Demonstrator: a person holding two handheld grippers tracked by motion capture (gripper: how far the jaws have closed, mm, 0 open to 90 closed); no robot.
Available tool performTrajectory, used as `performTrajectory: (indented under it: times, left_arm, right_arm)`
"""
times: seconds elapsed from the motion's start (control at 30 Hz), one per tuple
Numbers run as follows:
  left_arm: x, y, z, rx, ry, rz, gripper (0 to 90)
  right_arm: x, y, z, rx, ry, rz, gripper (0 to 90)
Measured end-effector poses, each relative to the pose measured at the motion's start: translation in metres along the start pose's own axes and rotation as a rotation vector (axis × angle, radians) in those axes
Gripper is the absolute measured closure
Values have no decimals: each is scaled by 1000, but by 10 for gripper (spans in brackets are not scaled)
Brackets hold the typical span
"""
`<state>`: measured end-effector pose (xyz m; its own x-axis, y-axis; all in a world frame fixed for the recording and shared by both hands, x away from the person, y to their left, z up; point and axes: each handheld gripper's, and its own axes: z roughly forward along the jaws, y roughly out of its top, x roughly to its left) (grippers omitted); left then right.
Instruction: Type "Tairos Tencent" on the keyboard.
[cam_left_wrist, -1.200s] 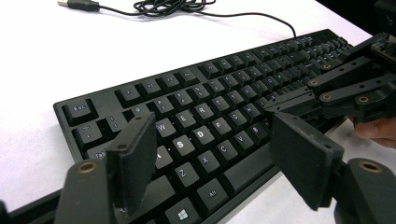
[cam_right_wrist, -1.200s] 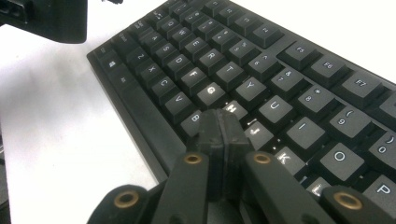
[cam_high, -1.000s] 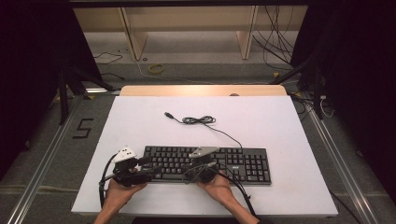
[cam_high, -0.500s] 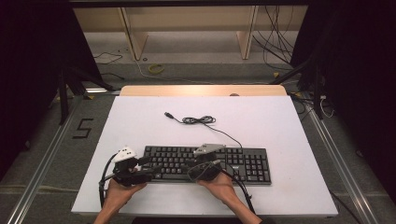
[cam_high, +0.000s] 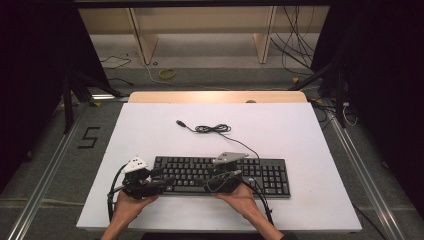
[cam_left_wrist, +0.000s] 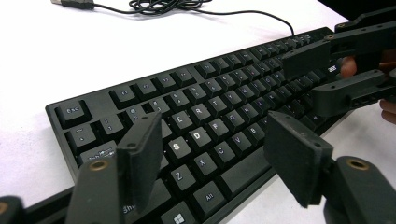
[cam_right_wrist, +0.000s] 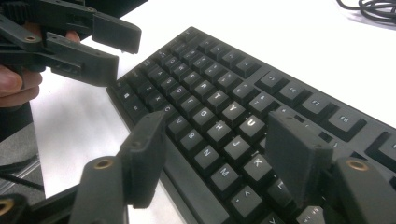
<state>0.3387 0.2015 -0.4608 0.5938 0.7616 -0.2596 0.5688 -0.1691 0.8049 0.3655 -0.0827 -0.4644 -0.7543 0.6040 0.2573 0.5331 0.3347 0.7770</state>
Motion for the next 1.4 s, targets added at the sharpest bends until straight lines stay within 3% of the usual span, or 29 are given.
performTrajectory:
  times: [0.33, 0.9, 1.4]
  left_arm:
    - [-3, 1, 10, 36, -18, 4, 539]
    - [-12, 1, 31, 132, -43, 64, 886]
    - [-11, 0, 39, 167, -28, 60, 888]
  right_arm:
    - [0, -3, -9, -19, 5, -5, 335]
    - [-1, -13, -26, -39, 11, -9, 291]
    - [-1, -19, -38, -49, 15, -5, 289]
